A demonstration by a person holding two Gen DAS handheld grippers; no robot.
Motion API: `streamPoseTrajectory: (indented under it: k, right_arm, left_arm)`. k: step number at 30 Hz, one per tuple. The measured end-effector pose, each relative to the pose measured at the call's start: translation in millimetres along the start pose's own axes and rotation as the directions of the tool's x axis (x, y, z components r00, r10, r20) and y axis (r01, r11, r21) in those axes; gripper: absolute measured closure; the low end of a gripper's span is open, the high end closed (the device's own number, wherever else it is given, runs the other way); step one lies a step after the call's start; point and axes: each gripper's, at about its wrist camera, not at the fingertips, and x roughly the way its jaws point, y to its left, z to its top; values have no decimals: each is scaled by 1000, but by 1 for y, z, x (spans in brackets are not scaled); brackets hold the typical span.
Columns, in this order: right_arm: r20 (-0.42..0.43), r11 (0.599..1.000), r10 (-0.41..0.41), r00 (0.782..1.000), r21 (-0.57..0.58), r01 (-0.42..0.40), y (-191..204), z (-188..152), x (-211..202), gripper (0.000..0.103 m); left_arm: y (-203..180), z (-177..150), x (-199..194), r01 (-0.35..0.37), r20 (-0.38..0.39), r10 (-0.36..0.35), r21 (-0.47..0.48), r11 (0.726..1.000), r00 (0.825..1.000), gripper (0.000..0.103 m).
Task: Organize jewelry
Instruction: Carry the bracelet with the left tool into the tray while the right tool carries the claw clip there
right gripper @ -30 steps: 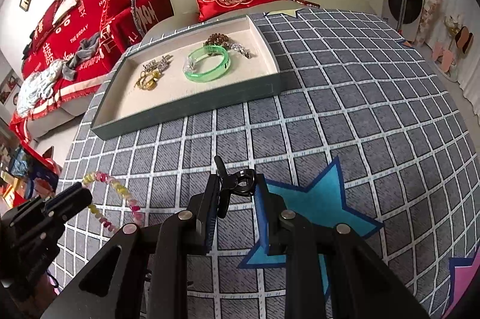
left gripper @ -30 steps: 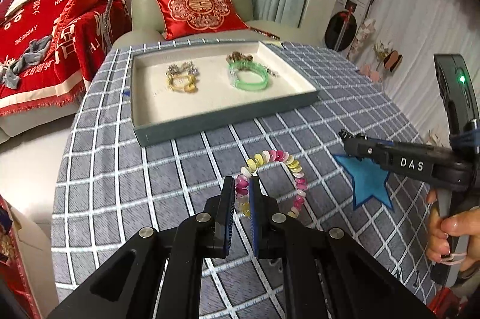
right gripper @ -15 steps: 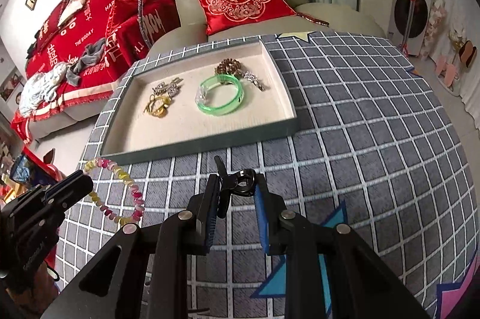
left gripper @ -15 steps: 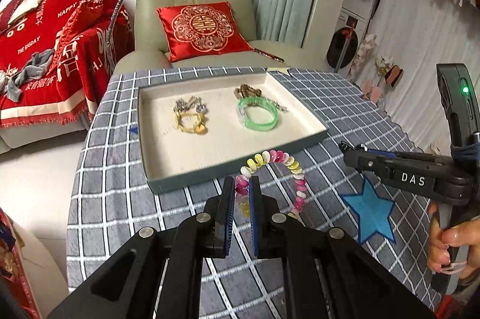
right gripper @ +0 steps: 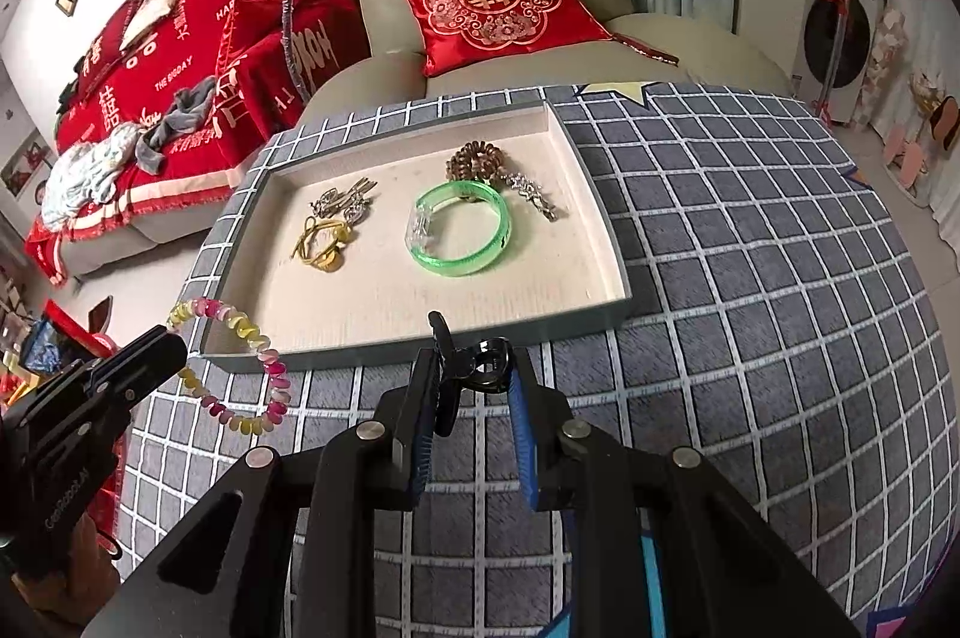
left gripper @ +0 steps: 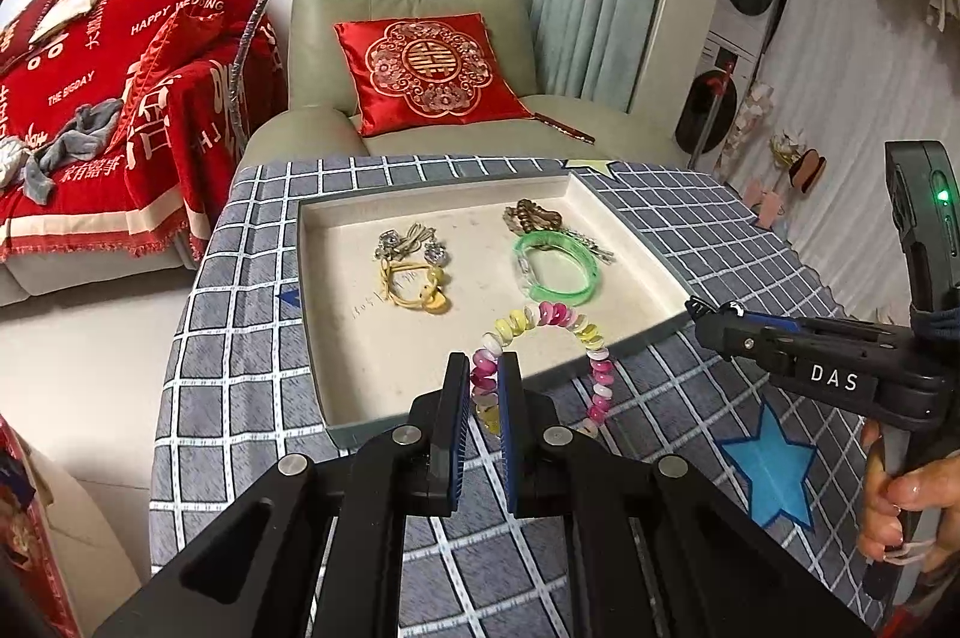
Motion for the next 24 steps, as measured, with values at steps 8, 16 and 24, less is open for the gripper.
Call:
streamPoseTrajectory:
  k: [8, 16, 24]
  right_arm:
    - [8, 1000, -4, 1000, -14, 4, -3, 24, 16, 78]
    - [-18, 999, -14, 1000, -34, 14, -7, 46, 51, 78]
    - [-52, 999, -38, 998, -34, 36, -17, 53, 88, 78]
  left_arm:
    - [13, 20, 21, -37, 0, 37, -9, 999, 999, 79]
    - [25, 38, 54, -92, -21, 91, -26, 995, 996, 79]
    - [29, 37, 87, -152, -77, 151, -7, 988, 986, 79]
